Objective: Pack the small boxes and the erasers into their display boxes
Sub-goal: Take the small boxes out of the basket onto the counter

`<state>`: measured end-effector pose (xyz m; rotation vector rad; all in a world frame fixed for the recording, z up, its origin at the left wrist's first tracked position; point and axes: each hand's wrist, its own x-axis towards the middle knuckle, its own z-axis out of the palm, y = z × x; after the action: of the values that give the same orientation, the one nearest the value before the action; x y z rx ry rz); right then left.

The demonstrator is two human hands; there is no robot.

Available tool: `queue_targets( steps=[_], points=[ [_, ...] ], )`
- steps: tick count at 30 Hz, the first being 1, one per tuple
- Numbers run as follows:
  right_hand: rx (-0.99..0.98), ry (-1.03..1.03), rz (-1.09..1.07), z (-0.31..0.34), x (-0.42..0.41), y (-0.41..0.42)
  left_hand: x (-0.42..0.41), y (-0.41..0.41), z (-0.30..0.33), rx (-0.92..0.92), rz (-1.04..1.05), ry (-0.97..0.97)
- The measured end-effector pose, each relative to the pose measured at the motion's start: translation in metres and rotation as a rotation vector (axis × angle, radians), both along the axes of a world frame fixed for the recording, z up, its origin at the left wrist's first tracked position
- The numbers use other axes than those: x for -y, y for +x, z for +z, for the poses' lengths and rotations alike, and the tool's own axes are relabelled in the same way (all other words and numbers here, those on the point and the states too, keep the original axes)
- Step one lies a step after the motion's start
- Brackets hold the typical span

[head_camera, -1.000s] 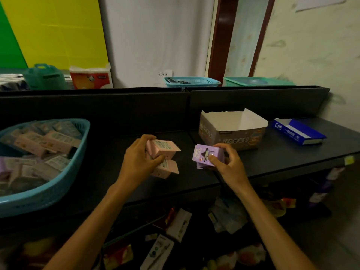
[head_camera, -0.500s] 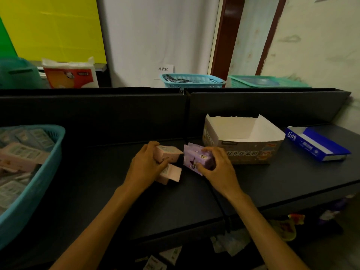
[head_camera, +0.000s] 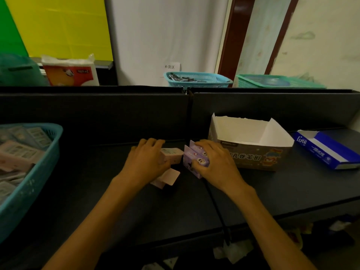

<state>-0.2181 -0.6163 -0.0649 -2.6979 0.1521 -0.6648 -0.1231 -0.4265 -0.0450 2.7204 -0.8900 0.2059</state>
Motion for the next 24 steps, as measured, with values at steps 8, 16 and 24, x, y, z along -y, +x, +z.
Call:
queue_targets(
  steps=[8, 16, 24],
  points=[
    [-0.109, -0.024, 0.107, 0.005, -0.005, -0.012, -0.017, -0.03, 0.009, 0.031, 0.1, 0.028],
    [-0.117, -0.074, 0.164, 0.01, -0.045, -0.008, -0.08, -0.059, 0.02, 0.035, 0.245, 0.126],
    [-0.123, -0.132, 0.258, 0.026, -0.124, 0.017, -0.176, -0.055, 0.038, 0.096, 0.343, 0.092]
  ],
)
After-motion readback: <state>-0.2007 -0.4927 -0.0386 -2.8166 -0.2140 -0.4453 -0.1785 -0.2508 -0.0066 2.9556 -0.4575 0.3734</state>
